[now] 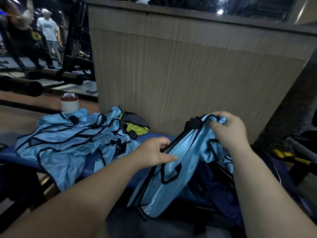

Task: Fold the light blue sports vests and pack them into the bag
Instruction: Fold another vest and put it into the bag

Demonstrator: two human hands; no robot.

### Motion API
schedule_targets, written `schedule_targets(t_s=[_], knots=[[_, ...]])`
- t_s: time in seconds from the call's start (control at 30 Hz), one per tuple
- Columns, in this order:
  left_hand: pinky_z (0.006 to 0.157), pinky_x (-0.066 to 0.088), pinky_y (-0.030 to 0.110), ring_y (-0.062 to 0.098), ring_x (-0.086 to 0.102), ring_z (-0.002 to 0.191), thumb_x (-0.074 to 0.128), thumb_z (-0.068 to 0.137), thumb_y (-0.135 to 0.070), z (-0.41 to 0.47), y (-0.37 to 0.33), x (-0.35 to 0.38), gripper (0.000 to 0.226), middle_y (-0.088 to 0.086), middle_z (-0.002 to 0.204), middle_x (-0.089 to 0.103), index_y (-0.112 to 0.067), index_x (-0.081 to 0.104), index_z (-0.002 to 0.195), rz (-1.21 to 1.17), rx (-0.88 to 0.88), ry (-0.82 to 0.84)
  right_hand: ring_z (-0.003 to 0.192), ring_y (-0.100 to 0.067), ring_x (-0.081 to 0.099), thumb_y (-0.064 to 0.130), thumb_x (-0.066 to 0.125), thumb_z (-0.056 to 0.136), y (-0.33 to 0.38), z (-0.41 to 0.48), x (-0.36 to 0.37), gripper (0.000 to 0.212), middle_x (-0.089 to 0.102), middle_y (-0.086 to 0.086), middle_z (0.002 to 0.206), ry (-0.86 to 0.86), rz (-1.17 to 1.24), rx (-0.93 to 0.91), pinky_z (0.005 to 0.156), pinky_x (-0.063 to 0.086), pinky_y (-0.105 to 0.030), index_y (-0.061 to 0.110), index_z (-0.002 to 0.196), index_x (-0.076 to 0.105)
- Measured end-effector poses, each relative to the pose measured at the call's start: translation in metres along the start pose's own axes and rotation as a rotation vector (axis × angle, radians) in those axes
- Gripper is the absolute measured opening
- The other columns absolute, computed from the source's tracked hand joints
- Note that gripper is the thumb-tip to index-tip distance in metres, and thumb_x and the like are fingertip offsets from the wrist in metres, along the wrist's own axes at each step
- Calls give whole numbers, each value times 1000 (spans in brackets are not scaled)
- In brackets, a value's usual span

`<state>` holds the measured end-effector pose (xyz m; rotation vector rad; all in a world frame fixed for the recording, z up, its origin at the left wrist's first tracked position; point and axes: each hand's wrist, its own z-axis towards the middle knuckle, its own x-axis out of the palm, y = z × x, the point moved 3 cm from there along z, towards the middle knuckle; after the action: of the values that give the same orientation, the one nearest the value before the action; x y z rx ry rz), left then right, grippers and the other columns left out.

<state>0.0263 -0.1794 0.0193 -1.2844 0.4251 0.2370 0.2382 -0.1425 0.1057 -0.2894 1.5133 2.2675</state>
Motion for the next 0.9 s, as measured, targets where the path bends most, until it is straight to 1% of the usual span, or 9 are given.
schedule_targets(t_s=[0.13,0.2,0.33,0.47,0.53,0.6,0.67,0.77,0.9], knots=[[60,40,26,4,45,57,77,80,-32,6,9,-1,21,-12,68,52,-25,57,79,244,-27,-142,78,-27,69,17,66,81,9,-4,-1,21,71,5,74,-19,-36,-12,75,58,-47,36,73,71],[62,39,25,5,47,64,74,81,-42,4,6,-2,25,-14,74,52,-32,51,80,366,-19,-202,72,-20,67,16,66,79,14,-5,-2,22,69,11,69,-25,-50,-18,72,57,-43,35,70,69],[75,52,35,12,60,82,61,90,-46,0,4,-4,23,-8,86,65,-29,60,105,475,2,-217,65,-12,63,17,69,77,19,-4,-4,18,68,15,65,-12,-56,-24,72,57,-43,33,69,70],[91,50,42,14,61,101,51,96,-31,1,14,0,26,-7,108,66,-30,54,122,363,-16,-42,74,-16,69,22,75,73,24,-3,-4,14,70,13,69,1,-94,-43,75,59,-45,34,70,71],[98,47,44,18,59,108,50,89,-25,0,14,5,37,-1,116,64,-28,50,125,200,-41,53,72,-14,67,22,74,74,27,-4,-2,12,69,12,68,1,-157,-58,71,58,-40,33,69,70],[101,46,42,17,59,111,54,78,-36,-2,9,9,47,1,119,64,-27,51,125,39,-83,70,65,-10,62,24,72,76,31,-5,0,11,66,11,67,10,-251,-91,62,53,-33,33,70,67],[100,48,36,8,61,110,67,69,-59,-3,1,13,59,-9,117,65,-32,54,120,-65,-95,44,59,-9,58,27,70,77,38,-8,5,8,65,10,65,25,-319,-123,55,46,-26,33,72,67],[91,48,24,-2,59,102,73,66,-68,-1,-10,19,61,-22,107,63,-37,54,115,88,-116,-56,59,-9,58,29,67,76,47,-13,14,3,64,9,64,39,-358,-168,54,44,-25,31,75,67],[86,50,33,14,58,98,61,86,-41,6,-10,10,32,-5,109,61,-25,54,113,422,-189,-184,58,-11,56,27,67,77,55,-13,16,4,62,8,63,32,-351,-178,54,44,-27,30,79,68]])
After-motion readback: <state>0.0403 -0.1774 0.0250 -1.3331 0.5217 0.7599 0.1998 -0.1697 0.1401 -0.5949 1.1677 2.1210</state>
